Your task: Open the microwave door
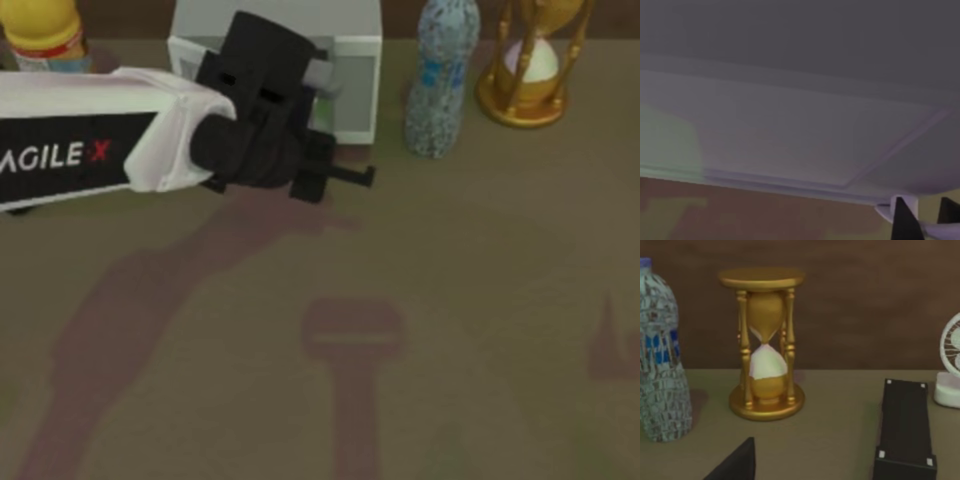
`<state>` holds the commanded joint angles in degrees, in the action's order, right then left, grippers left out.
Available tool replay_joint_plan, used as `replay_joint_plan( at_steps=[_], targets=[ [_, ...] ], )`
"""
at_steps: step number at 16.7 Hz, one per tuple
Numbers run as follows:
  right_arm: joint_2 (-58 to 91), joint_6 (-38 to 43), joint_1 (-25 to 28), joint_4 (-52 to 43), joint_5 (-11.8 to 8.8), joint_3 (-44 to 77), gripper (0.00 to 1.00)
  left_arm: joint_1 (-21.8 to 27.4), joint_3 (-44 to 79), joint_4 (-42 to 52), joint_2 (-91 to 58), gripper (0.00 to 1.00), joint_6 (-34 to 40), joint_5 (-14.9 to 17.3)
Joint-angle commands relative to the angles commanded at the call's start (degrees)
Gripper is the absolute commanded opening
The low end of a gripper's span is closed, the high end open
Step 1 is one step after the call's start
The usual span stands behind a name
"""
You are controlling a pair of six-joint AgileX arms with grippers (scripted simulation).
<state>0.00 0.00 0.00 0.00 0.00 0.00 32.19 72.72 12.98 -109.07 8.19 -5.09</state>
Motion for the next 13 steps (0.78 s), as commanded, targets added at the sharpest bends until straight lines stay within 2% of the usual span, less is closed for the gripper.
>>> replay_joint_plan(
  at_steps=[8, 13],
  targets=[
    [0.0, 0.0, 0.0, 0.0, 0.0, 0.0, 1.0, 0.0, 0.0, 0.0, 0.0, 0.0, 0.0, 0.0],
    [0.0, 0.0, 0.0, 0.0, 0.0, 0.0, 1.0, -0.37, -1.54, -0.45, 0.93, 0.0, -1.69, 1.86]
  ],
)
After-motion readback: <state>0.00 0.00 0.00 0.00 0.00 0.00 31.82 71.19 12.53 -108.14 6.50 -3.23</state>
